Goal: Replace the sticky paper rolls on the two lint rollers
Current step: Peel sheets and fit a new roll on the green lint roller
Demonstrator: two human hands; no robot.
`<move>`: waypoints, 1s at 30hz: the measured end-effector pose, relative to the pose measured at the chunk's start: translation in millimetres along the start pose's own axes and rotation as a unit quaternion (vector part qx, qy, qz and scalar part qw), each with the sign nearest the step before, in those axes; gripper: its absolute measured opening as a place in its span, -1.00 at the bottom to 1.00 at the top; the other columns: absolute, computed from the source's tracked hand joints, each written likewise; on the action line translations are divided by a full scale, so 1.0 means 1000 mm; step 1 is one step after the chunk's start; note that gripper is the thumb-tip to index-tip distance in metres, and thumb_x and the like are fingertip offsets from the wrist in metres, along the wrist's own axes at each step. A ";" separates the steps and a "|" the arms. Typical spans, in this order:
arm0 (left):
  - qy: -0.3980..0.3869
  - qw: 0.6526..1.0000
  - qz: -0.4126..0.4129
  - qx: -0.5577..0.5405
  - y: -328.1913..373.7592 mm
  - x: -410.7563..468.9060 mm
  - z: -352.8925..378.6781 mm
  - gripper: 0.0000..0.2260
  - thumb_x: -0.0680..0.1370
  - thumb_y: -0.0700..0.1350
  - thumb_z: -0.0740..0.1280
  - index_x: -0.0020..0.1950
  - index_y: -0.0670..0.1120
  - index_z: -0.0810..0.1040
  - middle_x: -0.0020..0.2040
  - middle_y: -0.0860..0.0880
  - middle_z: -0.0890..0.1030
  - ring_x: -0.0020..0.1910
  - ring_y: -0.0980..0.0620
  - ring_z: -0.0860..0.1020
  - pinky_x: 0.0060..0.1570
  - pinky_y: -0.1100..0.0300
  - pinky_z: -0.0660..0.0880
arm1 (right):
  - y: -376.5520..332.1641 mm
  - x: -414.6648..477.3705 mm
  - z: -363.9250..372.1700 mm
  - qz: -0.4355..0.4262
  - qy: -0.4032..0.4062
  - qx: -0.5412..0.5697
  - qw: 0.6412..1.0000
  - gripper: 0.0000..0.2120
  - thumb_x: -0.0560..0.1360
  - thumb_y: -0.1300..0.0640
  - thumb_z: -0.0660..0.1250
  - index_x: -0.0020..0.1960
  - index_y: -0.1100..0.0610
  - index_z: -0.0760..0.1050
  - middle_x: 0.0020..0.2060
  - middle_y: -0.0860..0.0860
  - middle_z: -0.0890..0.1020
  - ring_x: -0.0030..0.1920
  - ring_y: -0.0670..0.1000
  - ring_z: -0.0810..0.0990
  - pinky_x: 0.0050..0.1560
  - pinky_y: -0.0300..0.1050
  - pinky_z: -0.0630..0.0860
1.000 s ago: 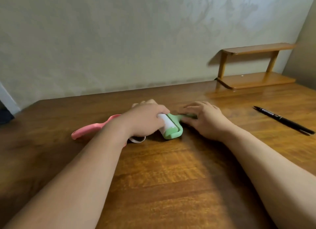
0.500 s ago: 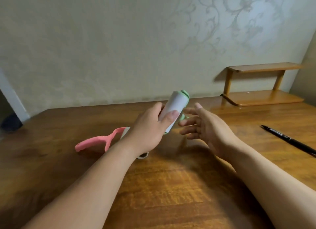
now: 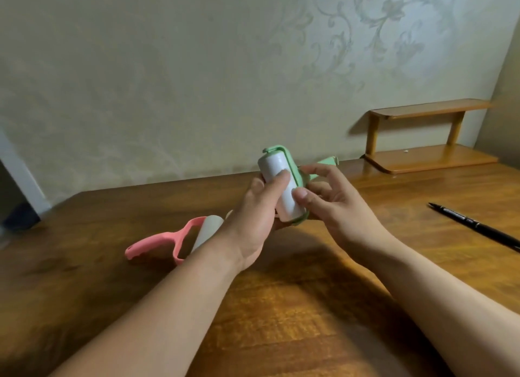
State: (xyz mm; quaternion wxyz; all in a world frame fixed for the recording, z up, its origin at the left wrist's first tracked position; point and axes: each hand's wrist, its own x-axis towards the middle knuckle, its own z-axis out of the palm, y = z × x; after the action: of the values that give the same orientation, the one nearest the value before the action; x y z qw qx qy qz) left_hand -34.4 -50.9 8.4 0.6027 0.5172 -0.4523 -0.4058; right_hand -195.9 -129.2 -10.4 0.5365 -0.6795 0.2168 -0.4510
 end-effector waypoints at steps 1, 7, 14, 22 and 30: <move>-0.001 1.000 -0.005 0.009 0.002 0.000 0.000 -0.36 0.49 0.37 0.48 0.46 0.07 0.55 0.36 -0.07 0.73 0.38 -0.09 0.69 0.50 -0.21 0.53 | 0.000 -0.001 0.001 -0.003 -0.008 -0.004 1.000 -0.50 0.56 -0.05 0.52 0.45 -0.05 0.47 0.15 0.14 0.78 0.13 0.12 0.80 0.24 0.20 0.71; 0.073 0.996 0.040 0.032 -0.006 -0.007 -0.007 -0.45 0.50 0.24 0.53 0.42 0.04 0.58 0.29 0.00 0.76 0.29 -0.02 0.74 0.40 -0.16 0.63 | 0.000 -0.004 0.006 -0.008 -0.035 0.011 0.999 -0.57 0.57 -0.02 0.51 0.40 -0.11 0.52 0.12 0.29 0.70 0.14 0.27 0.76 0.14 0.15 0.74; 0.077 0.992 0.094 0.042 -0.012 -0.011 -0.013 -0.56 0.57 0.17 0.48 0.44 0.16 0.55 0.24 0.08 0.76 0.26 0.06 0.74 0.30 -0.05 0.69 | 0.006 -0.001 0.006 0.057 -0.094 0.050 0.993 -0.38 0.56 -0.06 0.49 0.58 -0.08 0.40 0.12 0.14 0.76 0.15 0.15 0.79 0.04 0.03 0.71; 0.112 0.961 0.188 0.167 -0.022 -0.028 -0.005 -0.61 0.74 0.15 0.38 0.56 0.21 0.42 0.33 0.25 0.63 0.29 0.33 0.62 0.12 0.37 0.63 | 0.006 0.000 0.002 0.052 -0.131 0.051 0.989 -0.46 0.68 0.06 0.37 0.62 -0.15 0.37 0.30 0.16 0.72 0.27 0.19 0.74 0.17 0.11 0.71; 0.139 0.934 0.208 0.254 -0.036 -0.026 0.014 -0.52 0.65 0.11 0.50 0.48 0.11 0.37 0.31 0.14 0.56 0.24 0.39 0.54 0.02 0.51 0.54 | 0.007 0.001 -0.002 0.091 -0.088 0.029 0.992 -0.57 0.61 -0.18 0.31 0.45 -0.16 0.57 0.27 0.06 0.72 0.26 0.15 0.73 0.13 0.08 0.64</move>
State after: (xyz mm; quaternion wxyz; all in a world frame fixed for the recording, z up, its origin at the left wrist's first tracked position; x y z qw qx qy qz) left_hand -55.4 -34.4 -29.9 0.5787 0.5991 -0.5492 -0.0671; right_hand -195.7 -133.8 -16.2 0.6115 -0.6782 0.2168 -0.3450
